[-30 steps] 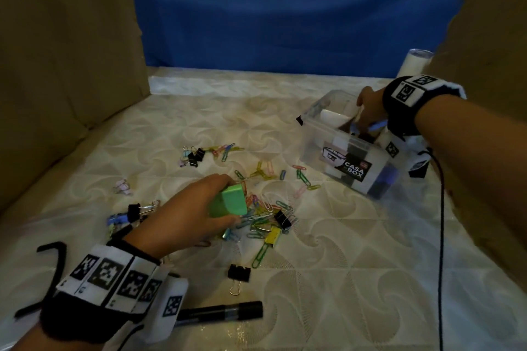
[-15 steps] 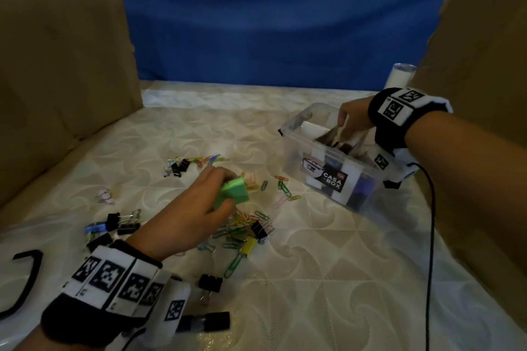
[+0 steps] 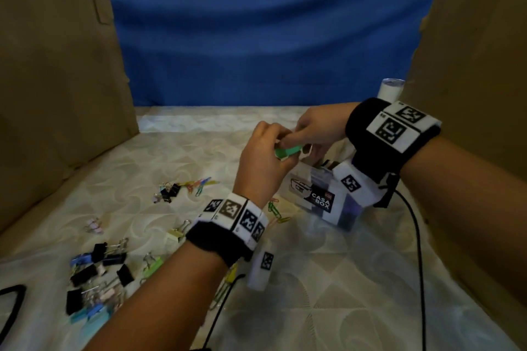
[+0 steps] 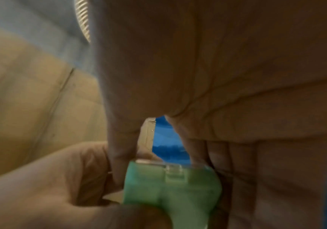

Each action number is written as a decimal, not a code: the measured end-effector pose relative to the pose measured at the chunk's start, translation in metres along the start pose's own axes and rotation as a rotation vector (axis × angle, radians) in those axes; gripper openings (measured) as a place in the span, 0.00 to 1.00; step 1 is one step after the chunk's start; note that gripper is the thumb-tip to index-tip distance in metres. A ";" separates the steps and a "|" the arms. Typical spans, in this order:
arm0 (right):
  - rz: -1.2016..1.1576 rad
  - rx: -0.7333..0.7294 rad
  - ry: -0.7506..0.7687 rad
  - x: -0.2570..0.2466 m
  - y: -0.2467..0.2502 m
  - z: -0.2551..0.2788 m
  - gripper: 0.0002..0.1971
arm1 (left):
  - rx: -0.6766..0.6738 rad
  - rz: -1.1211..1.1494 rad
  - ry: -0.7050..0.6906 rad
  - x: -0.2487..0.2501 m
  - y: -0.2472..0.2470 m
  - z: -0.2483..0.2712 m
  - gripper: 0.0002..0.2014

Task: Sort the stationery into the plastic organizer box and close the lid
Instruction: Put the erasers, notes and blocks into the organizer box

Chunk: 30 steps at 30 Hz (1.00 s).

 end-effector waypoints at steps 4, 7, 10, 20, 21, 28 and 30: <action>0.245 0.106 -0.142 0.025 0.034 -0.007 0.29 | -0.175 0.006 -0.037 0.003 -0.039 -0.012 0.23; 0.343 0.160 -0.283 0.062 0.050 -0.019 0.23 | -0.385 -0.238 -0.042 -0.013 -0.079 -0.004 0.28; 0.365 0.177 -0.336 0.091 0.046 -0.031 0.21 | -0.450 -0.388 -0.086 -0.024 -0.098 0.008 0.28; 0.521 0.103 -0.416 0.119 0.025 -0.089 0.27 | -0.503 -0.419 -0.142 -0.028 -0.104 0.013 0.30; 0.547 0.084 -0.420 0.134 0.024 -0.106 0.28 | -0.509 -0.418 -0.138 -0.028 -0.104 0.013 0.30; 0.785 -0.098 -0.385 0.202 0.006 -0.190 0.23 | -0.576 -0.403 -0.108 -0.025 -0.098 0.014 0.29; 0.813 -0.099 -0.366 0.217 0.012 -0.207 0.17 | -0.593 -0.393 -0.106 -0.023 -0.096 0.014 0.28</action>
Point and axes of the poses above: each hand's wrist, its own z-axis away from the middle knuckle, its own y-axis out of the back of the hand, x = y × z, the point moved 9 cm from there along -z, towards the middle knuckle, and after that the axes turned 9 degrees about -z, right-handed, at the moved point
